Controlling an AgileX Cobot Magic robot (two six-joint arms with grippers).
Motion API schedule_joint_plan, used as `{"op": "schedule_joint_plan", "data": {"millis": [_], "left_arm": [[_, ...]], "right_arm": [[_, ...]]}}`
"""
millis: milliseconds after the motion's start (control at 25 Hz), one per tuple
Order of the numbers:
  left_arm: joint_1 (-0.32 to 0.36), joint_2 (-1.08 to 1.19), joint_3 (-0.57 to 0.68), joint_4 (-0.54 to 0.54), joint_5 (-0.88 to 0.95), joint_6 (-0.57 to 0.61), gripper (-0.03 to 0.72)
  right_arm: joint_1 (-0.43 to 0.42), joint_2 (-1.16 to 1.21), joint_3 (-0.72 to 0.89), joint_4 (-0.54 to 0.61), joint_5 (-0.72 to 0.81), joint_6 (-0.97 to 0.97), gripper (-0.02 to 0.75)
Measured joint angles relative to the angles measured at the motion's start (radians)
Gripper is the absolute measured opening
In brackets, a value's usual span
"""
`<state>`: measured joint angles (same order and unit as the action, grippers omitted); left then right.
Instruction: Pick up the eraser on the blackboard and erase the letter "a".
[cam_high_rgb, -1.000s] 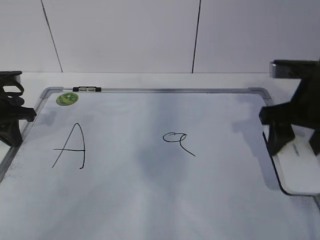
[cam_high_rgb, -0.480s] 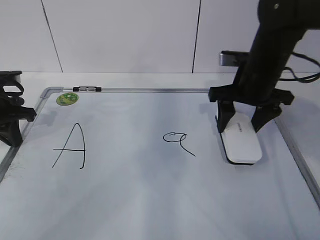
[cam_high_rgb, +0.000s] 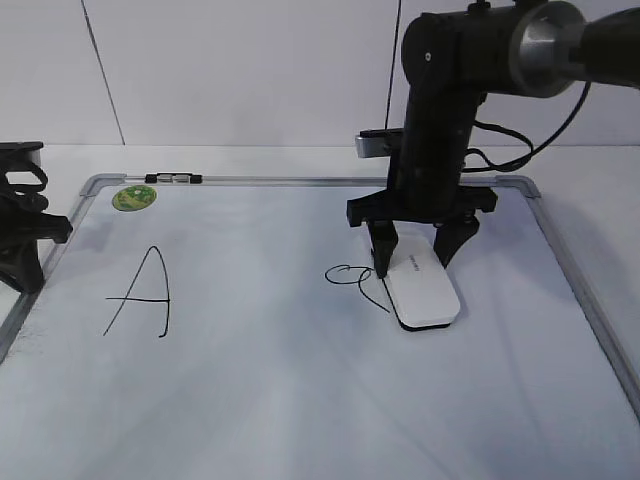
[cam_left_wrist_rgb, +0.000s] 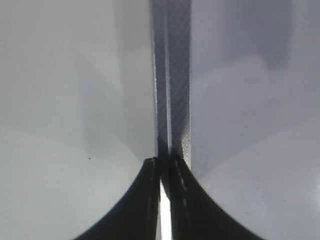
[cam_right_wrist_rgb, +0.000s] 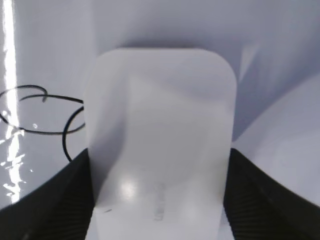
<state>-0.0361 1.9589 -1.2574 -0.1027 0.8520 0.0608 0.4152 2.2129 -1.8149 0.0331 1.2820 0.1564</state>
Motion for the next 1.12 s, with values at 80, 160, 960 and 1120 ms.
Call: {"op": "schedule_joint_plan", "data": {"millis": [80, 160, 960, 1120], "left_arm": [[0.0, 0.0, 0.0, 0.0, 0.0, 0.0, 0.016], [0.001, 0.0, 0.0, 0.0, 0.0, 0.0, 0.016], [0.001, 0.0, 0.0, -0.002, 0.002, 0.0, 0.016], [0.001, 0.0, 0.0, -0.002, 0.002, 0.0, 0.016]], "right_arm": [[0.018, 0.023, -0.037, -0.013, 0.014, 0.0, 0.547], [0.04, 0.037, -0.065, -0.01, 0.016, 0.0, 0.547], [0.17, 0.067, -0.126, -0.098, -0.037, 0.028, 0.547], [0.11, 0.067, -0.126, -0.113, -0.043, 0.028, 0.547]]}}
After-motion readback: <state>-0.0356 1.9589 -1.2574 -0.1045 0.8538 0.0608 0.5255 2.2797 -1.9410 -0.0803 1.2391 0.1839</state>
